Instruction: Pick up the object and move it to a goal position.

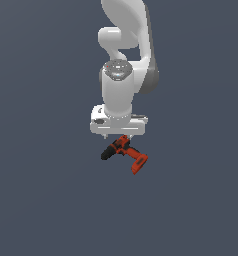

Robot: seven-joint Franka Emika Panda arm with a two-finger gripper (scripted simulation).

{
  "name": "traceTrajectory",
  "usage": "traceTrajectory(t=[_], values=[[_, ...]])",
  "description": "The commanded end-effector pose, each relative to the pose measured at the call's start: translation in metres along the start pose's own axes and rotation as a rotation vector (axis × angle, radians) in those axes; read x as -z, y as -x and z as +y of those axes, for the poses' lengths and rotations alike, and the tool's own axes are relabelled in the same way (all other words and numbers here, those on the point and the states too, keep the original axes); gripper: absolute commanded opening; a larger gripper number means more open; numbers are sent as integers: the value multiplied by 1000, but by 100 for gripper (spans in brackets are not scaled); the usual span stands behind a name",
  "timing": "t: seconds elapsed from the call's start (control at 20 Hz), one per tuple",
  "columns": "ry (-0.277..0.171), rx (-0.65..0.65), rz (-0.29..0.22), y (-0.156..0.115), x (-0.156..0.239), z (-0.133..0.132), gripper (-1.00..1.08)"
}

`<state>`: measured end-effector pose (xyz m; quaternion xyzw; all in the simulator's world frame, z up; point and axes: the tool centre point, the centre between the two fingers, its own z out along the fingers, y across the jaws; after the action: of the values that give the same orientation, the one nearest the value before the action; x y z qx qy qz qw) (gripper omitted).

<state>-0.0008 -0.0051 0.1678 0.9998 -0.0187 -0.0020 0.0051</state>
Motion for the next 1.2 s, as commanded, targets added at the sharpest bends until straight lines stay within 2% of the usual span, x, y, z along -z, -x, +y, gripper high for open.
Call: traceTrajectory(t=[0.0, 0.65, 0.9, 1.15], values=[[0, 0, 0, 0, 0, 0, 108], [13, 5, -11, 0, -5, 4, 108], [14, -55, -44, -4, -12, 8, 108], [17, -153, -100, -11, -23, 14, 108]])
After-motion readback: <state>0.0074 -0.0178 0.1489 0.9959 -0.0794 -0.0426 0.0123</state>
